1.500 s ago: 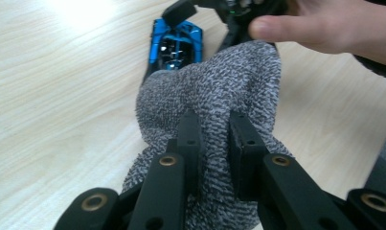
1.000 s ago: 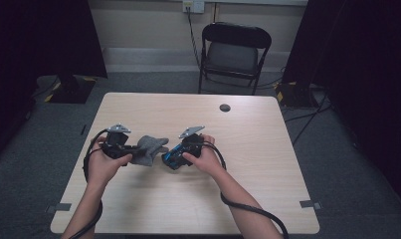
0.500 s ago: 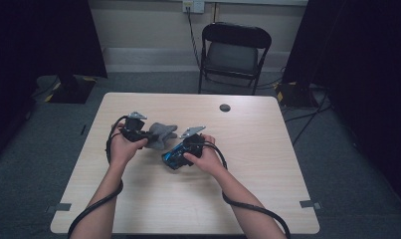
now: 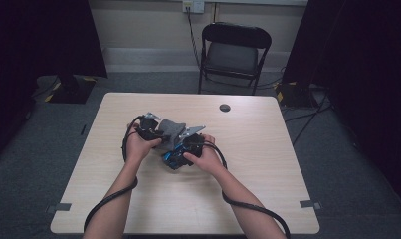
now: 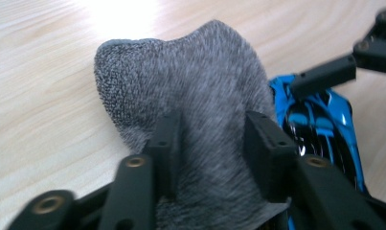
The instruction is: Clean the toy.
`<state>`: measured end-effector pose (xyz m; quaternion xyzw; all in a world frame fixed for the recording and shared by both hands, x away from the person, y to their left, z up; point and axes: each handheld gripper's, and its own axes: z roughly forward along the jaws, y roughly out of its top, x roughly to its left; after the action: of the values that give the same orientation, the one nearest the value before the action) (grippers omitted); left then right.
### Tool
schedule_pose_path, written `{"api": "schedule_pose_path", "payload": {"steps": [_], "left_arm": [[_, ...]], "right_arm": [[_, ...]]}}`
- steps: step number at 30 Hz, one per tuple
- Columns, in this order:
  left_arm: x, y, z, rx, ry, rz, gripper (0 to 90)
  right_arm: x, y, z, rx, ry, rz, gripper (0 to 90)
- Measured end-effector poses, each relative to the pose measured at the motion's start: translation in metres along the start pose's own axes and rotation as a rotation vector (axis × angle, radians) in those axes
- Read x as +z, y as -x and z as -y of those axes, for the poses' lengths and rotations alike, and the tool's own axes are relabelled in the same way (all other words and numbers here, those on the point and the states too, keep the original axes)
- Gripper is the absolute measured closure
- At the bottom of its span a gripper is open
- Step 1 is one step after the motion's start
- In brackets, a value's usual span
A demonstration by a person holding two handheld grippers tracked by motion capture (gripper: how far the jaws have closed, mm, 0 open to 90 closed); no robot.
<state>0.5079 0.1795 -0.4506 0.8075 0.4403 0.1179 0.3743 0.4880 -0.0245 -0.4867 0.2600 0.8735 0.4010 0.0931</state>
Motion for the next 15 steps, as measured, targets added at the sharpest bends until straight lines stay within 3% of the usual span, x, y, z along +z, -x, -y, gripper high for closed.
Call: {"api": "schedule_pose_path", "payload": {"steps": [5,10,15], "left_arm": [[-0.002,0.000,-0.003,-0.037,0.019,-0.025,47.6],[0.009,-0.001,-0.009,-0.073,0.045,-0.090,45.8],[0.026,-0.001,-0.005,-0.131,0.028,-0.087,47.2]], "right_arm": [[0.000,0.000,0.001,0.001,0.011,0.003,0.0],[0.000,-0.001,0.001,0.001,0.006,0.004,0.0],[0.000,-0.001,0.001,0.002,0.003,0.003,0.0]]}}
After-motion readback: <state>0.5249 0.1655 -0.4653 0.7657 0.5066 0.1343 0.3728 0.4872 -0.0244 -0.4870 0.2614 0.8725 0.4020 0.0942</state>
